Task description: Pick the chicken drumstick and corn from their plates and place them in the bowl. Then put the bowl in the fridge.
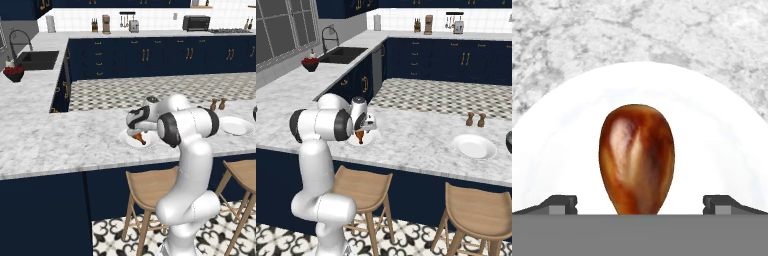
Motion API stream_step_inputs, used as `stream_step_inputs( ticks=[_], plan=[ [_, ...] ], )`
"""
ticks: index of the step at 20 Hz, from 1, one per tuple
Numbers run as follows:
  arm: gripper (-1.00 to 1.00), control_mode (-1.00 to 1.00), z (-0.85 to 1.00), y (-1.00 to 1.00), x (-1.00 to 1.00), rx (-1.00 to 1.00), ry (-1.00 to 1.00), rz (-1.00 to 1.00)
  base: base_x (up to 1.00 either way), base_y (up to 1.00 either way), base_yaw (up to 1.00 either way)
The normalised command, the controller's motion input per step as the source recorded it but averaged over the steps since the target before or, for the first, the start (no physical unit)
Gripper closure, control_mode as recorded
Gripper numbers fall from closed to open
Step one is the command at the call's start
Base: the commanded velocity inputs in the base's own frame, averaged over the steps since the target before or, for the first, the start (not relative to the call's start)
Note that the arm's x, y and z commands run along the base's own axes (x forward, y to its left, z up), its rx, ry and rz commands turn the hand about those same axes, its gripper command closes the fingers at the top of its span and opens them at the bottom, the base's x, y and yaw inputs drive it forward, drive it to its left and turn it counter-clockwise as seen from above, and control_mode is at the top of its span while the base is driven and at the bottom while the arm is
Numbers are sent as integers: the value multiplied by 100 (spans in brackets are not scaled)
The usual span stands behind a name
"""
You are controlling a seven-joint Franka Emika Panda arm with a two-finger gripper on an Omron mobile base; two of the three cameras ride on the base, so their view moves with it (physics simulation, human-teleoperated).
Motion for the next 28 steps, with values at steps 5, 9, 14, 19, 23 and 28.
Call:
stream_step_inputs(
  ticks=[5,9,14,19,23,28],
  plan=[
    [-100,-100,-35,15,15,-1,0,2,0,0,0],
    [100,-100,-36,37,12,-4,0,0,0,0,0],
    [100,-100,13,4,-25,0,-2,0,0,0,0],
    [100,-100,73,-30,-91,0,-10,0,0,0,0],
    [100,-100,74,-22,-100,1,-5,-4,0,0,0],
    [100,-100,78,-5,-100,0,-7,-2,0,0,0]
  ],
)
